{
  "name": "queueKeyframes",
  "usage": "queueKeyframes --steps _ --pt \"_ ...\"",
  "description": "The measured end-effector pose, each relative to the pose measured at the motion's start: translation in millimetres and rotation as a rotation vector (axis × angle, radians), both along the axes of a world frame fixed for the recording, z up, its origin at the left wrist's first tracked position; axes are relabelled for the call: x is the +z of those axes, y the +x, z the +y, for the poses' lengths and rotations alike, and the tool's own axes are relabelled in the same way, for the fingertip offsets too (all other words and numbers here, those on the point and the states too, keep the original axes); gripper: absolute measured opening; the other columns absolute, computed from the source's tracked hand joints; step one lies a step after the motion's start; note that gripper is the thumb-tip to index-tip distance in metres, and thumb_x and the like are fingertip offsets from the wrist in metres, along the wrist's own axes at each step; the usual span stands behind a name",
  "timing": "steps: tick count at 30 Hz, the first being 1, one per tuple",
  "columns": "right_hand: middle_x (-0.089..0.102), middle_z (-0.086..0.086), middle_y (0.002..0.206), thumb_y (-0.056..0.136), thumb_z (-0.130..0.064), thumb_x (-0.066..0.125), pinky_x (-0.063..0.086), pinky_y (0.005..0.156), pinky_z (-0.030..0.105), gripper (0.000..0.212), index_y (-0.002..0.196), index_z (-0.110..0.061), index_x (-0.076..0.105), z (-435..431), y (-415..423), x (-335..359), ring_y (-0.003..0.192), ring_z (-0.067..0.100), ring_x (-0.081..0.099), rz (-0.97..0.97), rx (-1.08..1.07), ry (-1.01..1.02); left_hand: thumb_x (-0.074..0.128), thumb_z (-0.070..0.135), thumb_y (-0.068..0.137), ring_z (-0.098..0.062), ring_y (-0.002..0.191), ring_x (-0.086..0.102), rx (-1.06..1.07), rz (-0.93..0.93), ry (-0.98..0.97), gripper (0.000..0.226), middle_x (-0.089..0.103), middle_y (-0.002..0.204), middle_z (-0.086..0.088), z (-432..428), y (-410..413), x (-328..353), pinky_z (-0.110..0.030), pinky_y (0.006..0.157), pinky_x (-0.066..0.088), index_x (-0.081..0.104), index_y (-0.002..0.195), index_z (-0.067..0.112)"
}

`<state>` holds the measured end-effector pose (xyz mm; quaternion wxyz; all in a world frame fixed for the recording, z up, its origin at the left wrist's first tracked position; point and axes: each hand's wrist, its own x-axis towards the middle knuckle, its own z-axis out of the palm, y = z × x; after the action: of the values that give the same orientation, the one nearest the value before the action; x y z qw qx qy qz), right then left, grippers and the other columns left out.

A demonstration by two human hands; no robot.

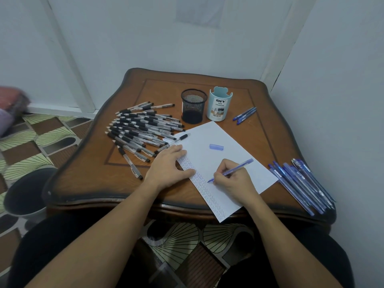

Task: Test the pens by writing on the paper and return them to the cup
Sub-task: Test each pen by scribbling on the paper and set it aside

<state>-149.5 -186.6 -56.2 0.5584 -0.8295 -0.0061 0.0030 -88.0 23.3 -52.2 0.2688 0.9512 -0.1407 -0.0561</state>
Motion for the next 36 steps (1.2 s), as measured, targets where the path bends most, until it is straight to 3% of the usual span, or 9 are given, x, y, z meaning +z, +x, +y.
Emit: queueKeyframes --steps 7,11,17,22,26,36 --pt "0.051 0.018 0.064 0.075 -0.021 0.060 0.031 0.058 0.029 0.017 0.065 -0.009 0.052 0.3 -0.1 -0.4 0.062 0.013 0.042 -0.011 0.009 0.005 0.066 0.058 0.081 -0.011 0.145 0.021 0.000 -0.010 -0.003 0.075 0.029 0.157 0.008 0.3 -0.7 0.3 -0.033 0.117 0.016 0.043 0.145 0.026" --pt "0.048 -0.001 0.058 0.076 -0.020 0.061 0.030 0.056 0.027 0.017 0.065 -0.012 0.052 -1.2 -0.5 -1.3 0.059 0.009 0.040 -0.014 0.026 -0.007 0.066 0.058 0.081 -0.011 0.145 0.021 0.001 -0.002 0.004 0.075 0.028 0.158 0.008 -0.1 -0.2 0.7 -0.034 0.117 0.016 0.042 0.146 0.027" --pt "0.049 0.009 0.061 0.073 -0.022 0.059 0.031 0.055 0.026 0.018 0.067 -0.007 0.053 0.1 -1.1 0.5 0.060 0.011 0.042 -0.015 0.025 -0.008 0.066 0.059 0.081 -0.011 0.145 0.021 0.008 0.003 0.002 0.076 0.028 0.157 0.009 0.5 -0.7 0.1 -0.034 0.117 0.016 0.042 0.145 0.027" --pt "0.046 -0.004 0.058 0.082 -0.010 0.063 0.029 0.054 0.022 0.022 0.064 -0.012 0.051 -1.0 -0.3 0.2 0.058 0.007 0.039 -0.012 0.002 -0.039 0.067 0.057 0.081 -0.012 0.145 0.022 0.004 -0.008 -0.006 0.075 0.030 0.157 0.008 -0.3 -0.8 0.8 -0.034 0.117 0.017 0.043 0.145 0.026" --pt "0.046 -0.005 0.058 0.076 -0.021 0.059 0.029 0.053 0.021 0.016 0.063 -0.017 0.050 0.1 -1.4 1.8 0.058 0.007 0.039 -0.012 0.014 -0.039 0.066 0.058 0.081 -0.011 0.145 0.021 0.008 -0.001 -0.002 0.075 0.029 0.157 0.009 -0.4 -1.0 0.9 -0.034 0.117 0.017 0.043 0.145 0.027" --pt "0.044 -0.008 0.056 0.078 -0.016 0.059 0.028 0.050 0.016 0.018 0.063 -0.014 0.048 -0.5 -2.7 4.9 0.056 0.005 0.037 -0.010 0.002 -0.027 0.066 0.058 0.082 -0.012 0.145 0.021 0.006 0.004 0.004 0.075 0.029 0.157 0.009 -0.4 -1.4 2.5 -0.035 0.117 0.017 0.042 0.145 0.027"
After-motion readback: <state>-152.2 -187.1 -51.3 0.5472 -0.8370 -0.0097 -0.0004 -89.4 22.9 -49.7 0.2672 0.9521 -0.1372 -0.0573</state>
